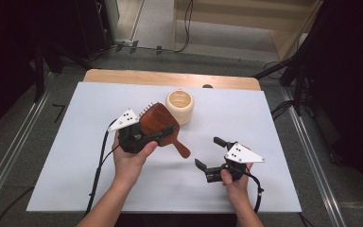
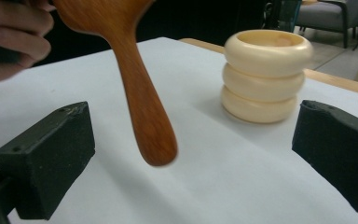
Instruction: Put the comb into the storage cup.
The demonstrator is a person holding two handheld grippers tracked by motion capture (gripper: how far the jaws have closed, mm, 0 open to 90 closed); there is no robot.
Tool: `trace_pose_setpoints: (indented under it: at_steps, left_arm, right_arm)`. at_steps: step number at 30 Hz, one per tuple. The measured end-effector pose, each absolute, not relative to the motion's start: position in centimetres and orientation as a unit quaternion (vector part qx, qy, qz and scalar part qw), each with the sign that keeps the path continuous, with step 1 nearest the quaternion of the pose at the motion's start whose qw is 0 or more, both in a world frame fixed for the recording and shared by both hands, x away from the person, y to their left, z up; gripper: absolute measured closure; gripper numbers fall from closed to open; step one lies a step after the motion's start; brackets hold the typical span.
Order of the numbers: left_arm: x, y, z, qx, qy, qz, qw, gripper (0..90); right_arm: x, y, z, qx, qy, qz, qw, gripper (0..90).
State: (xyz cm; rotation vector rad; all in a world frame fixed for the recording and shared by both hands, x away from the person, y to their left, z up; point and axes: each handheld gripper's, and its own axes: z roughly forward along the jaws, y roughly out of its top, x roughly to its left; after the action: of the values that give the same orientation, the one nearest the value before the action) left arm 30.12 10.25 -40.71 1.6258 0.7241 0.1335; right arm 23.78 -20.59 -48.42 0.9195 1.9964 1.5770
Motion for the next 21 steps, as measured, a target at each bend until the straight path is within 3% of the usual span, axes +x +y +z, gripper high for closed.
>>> trace_pose_setpoints:
  at_steps: [21]
  left_arm:
    - [30.7,10.9,-40.0,0.709,0.317,0.069,0.627,53.4]
  right_arm:
    - [21.9,-27.3,-49.7,0.377,0.704,0.546,0.252,0.0]
